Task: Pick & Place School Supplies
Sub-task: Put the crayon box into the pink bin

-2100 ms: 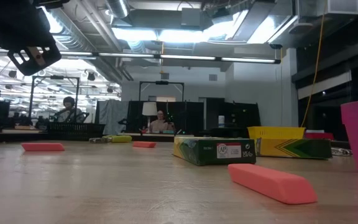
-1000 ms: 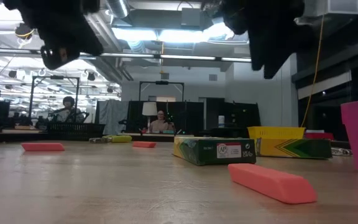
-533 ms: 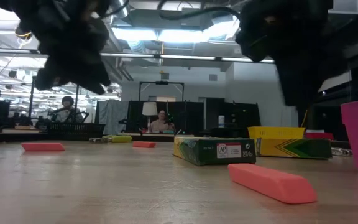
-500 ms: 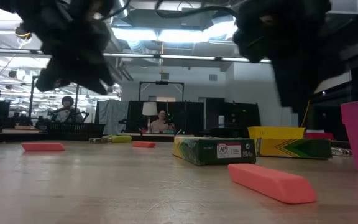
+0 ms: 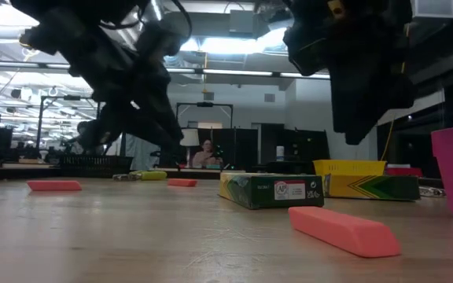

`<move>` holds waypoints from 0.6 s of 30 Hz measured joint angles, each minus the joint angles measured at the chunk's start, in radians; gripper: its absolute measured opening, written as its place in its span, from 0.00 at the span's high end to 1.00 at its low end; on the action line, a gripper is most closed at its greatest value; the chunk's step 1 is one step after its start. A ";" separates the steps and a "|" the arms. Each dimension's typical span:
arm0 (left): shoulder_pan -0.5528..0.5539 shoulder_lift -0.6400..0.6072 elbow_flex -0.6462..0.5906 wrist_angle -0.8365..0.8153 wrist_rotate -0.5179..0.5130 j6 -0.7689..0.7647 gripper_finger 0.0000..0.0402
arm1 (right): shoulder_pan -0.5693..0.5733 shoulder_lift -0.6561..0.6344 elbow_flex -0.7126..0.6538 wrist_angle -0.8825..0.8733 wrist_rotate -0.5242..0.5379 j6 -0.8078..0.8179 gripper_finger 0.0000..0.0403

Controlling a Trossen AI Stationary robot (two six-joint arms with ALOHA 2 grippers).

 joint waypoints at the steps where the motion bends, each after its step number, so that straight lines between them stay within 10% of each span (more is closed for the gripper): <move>1: 0.011 0.002 0.000 0.006 0.006 -0.002 0.83 | -0.003 0.000 0.000 0.003 0.002 0.001 0.64; 18: 0.042 -0.014 0.000 0.009 0.068 0.204 0.83 | -0.095 0.002 -0.011 0.169 0.024 0.095 0.64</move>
